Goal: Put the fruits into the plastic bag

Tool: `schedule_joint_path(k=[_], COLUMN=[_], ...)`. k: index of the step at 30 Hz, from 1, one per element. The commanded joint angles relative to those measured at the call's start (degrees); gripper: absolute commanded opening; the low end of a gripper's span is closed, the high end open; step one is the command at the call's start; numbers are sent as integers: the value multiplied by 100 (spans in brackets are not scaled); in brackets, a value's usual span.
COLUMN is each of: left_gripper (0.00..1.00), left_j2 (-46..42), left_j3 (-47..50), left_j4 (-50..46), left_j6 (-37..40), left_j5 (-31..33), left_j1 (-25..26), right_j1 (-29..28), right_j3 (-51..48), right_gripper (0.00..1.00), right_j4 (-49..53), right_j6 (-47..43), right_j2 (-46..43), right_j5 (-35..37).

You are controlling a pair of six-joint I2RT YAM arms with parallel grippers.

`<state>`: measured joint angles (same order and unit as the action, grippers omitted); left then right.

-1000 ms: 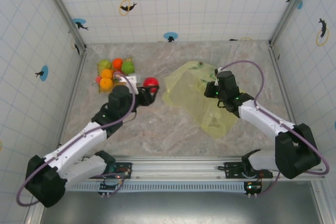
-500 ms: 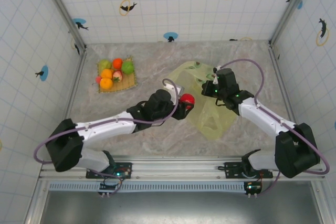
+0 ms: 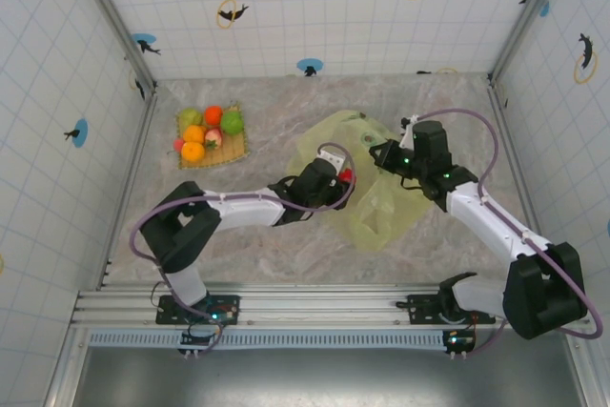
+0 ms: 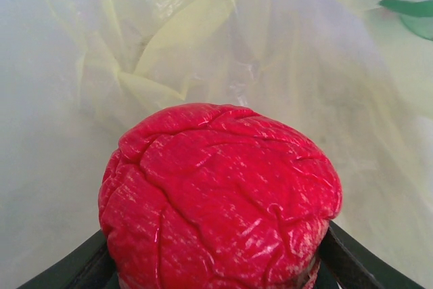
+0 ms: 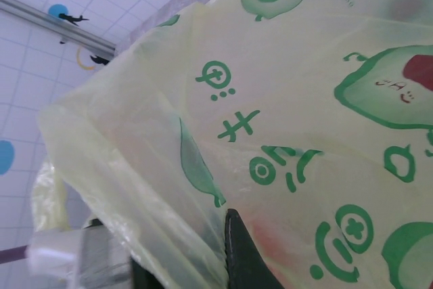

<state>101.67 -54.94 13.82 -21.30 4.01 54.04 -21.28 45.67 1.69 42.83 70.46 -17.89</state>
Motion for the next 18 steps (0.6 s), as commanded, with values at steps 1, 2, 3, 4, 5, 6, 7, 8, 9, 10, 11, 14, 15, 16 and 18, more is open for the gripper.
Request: schedule_joint_path(k=[1, 2, 3, 4, 5, 6, 7, 8, 9, 10, 11, 14, 15, 16, 18], left_gripper=[57, 57, 57, 57, 58, 58, 59, 59, 59, 59, 60, 61, 61, 61, 63], left_j2=[337, 450, 551, 633, 720, 827, 896, 969, 1045, 1107, 1179, 1423, 1502, 1587, 1757], left_j3=[-444, -495, -517, -518, -546, -578, -588, -582, -563, -555, -553, -595, -629, -673, -758], left_j4=[457, 531, 667, 792, 903, 1016, 1114, 1257, 1424, 1548, 1707, 2206, 2334, 2449, 2634], left_j6=[532, 682, 781, 824, 861, 887, 897, 899, 869, 832, 799, 741, 690, 637, 328], left_j5=[224, 289, 319, 319, 298, 274, 296, 334, 354, 363, 355, 471, 539, 611, 656], left_j1=[-44, -58, -84, -107, -128, -154, -170, -185, -200, -222, -250, -276, -284, -297, -345], right_j1=[90, 116, 140, 156, 187, 217, 245, 275, 307, 317, 315, 316, 325, 325, 319], right_j3=[-136, -154, -161, -187, -224, -278, -343, -406, -471, -511, -540, -583, -594, -603, -659], right_gripper=[0, 0, 0, 0, 0, 0, 0, 0, 0, 0, 0, 0, 0, 0, 0], right_j4=[-433, -485, -535, -565, -768, -902, -1041, -1196, -1371, -1500, -1605, -1775, -1807, -1842, -1951], right_j6=[272, 318, 362, 427, 519, 616, 738, 891, 1030, 1149, 1238, 1443, 1485, 1522, 1596], right_j2=[-6, 11, 26, 37, 55, 69, 73, 82, 91, 100, 121, 178, 188, 205, 214], right_j5=[-593, -668, -716, -786, -863, -966, -1039, -1128, -1205, -1244, -1265, -1355, -1359, -1374, -1371])
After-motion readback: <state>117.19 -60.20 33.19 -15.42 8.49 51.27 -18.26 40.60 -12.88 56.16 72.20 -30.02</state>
